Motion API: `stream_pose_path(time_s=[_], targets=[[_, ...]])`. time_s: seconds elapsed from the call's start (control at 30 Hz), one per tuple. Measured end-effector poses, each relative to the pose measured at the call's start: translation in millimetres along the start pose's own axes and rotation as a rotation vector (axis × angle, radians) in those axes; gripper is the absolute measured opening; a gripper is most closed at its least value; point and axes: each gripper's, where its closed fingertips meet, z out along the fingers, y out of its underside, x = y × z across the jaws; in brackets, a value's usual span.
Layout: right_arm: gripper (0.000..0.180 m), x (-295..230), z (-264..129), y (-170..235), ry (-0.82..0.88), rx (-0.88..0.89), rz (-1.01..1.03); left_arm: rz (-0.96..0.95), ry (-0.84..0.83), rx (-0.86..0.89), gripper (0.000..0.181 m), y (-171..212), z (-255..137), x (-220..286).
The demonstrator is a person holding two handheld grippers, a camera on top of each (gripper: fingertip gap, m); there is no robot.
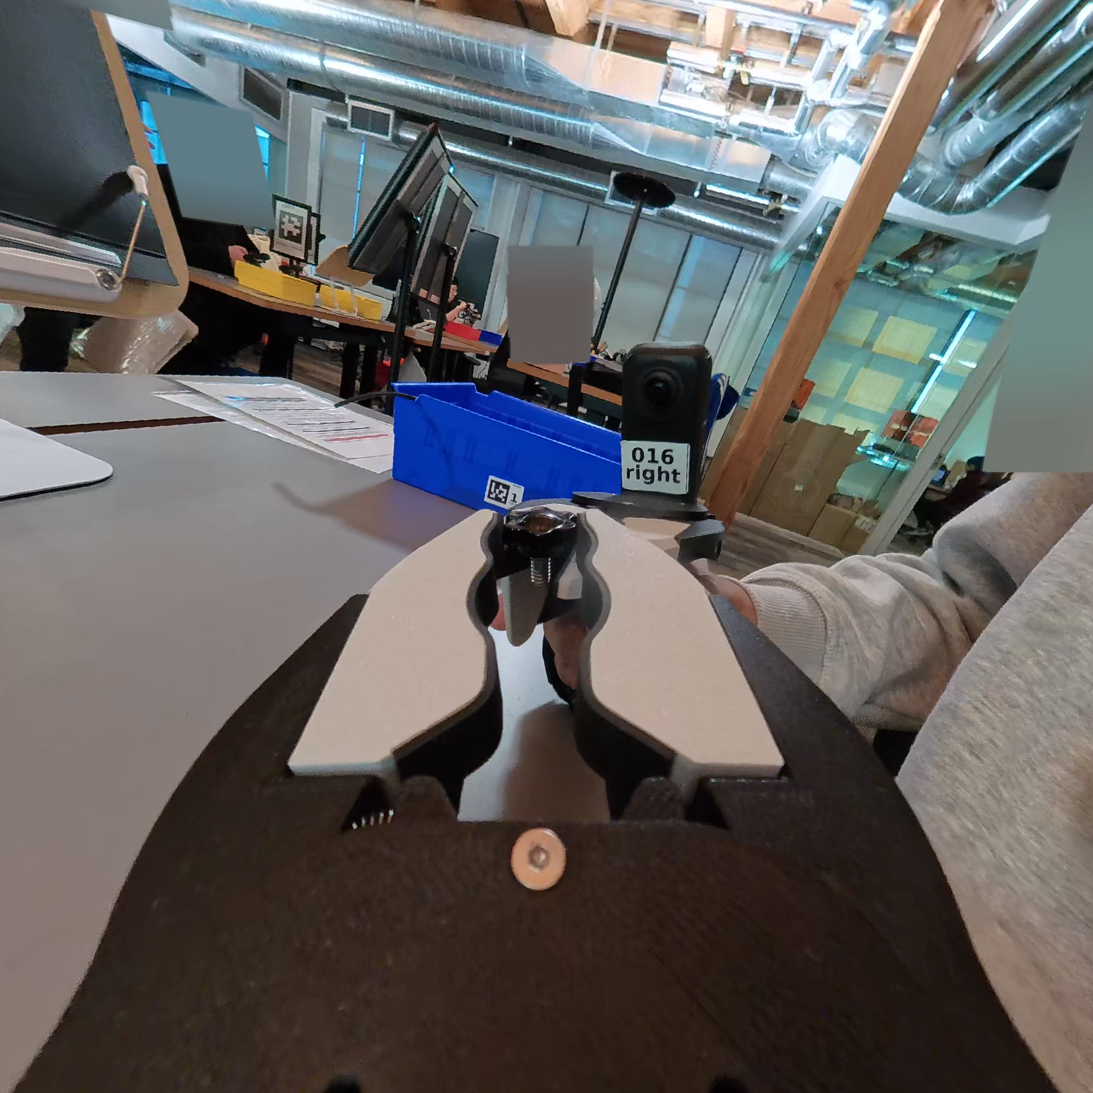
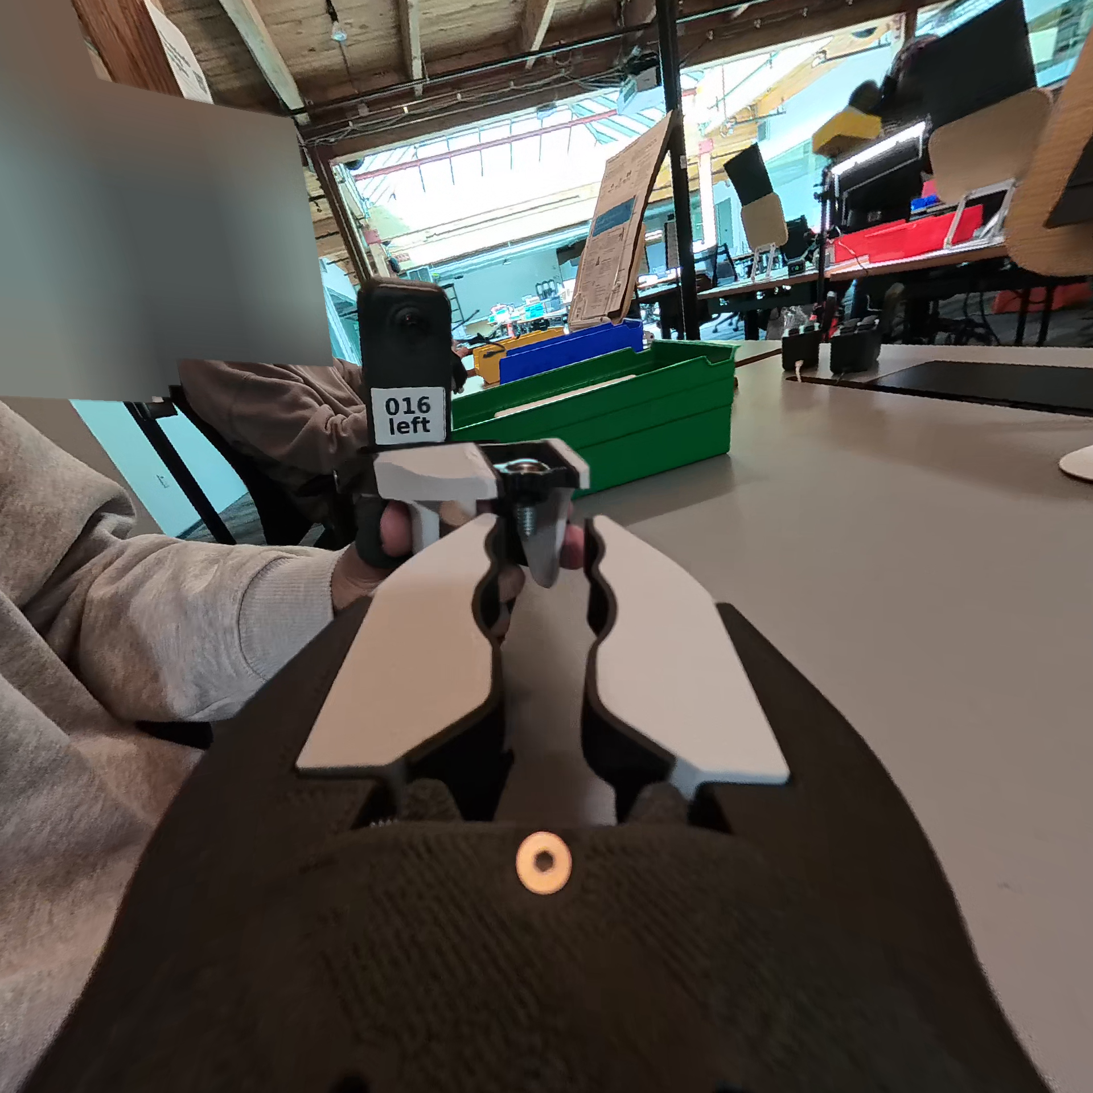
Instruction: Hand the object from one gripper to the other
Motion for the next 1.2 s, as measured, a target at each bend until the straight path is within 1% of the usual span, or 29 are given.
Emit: stream_pose_path(time_s=[0.07, 0.13, 0.23, 0.37, 0.43, 0.5, 0.67, 1.03, 1.2], targets=[[0.032, 4, -2, -2, 0.012, 0.002, 0.002, -0.033, 0.006, 0.018, 0.023, -3, -2, -2], [0.035, 6, -5, -5, 0.020, 0.000, -0.049, -0.087, 0.030, 0.031, 0.022, -4, -4, -3], [0.039, 2, -8, -6, 0.020, -0.038, -0.219, -0.245, 0.079, 0.021, 0.023, 0, -4, -8], [0.045, -3, -10, 3, 0.034, -0.122, -0.502, -0.538, 0.211, -0.004, 0.023, 10, -3, -7], [0.047, -2, -11, 11, 0.046, -0.175, -0.603, -0.641, 0.267, -0.015, 0.023, 13, -3, -5], [0.049, 0, -12, 18, 0.048, -0.218, -0.661, -0.705, 0.311, -0.047, 0.023, 18, -3, -1], [0.043, -4, -14, 16, 0.028, -0.210, -0.687, -0.771, 0.343, -0.104, 0.024, 28, -1, 4], [0.025, -10, -12, 20, -0.003, -0.219, -0.681, -0.795, 0.381, -0.117, 0.023, 30, 1, 10], [0.025, -10, -12, 20, 0.000, -0.219, -0.664, -0.786, 0.380, -0.111, 0.024, 30, 1, 10]])
